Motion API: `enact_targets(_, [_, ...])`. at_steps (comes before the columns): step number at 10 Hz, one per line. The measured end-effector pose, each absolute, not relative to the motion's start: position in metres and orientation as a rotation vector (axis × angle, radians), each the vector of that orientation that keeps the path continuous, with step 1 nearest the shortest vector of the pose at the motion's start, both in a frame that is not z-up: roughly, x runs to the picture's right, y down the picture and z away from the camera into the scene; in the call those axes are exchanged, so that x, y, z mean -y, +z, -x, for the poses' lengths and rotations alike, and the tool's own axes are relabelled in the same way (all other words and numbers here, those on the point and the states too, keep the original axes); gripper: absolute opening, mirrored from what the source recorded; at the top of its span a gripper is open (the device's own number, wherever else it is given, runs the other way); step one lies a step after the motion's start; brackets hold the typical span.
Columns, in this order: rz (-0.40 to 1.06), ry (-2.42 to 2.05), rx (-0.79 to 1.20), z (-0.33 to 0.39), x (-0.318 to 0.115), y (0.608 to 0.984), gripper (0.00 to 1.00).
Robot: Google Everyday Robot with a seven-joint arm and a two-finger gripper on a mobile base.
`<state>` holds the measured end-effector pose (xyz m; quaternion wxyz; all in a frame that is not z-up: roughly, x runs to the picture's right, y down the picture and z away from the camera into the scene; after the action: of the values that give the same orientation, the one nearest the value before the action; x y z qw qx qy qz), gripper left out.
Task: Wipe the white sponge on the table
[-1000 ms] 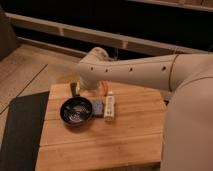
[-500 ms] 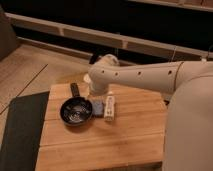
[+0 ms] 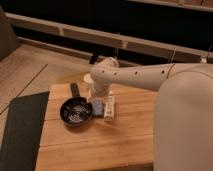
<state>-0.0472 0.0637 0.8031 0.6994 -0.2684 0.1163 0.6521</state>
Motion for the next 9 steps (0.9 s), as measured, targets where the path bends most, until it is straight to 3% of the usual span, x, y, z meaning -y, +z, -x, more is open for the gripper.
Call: enact_targets(9, [0.574, 1.357, -0.24, 0.043, -0.075, 0.816, 0.65])
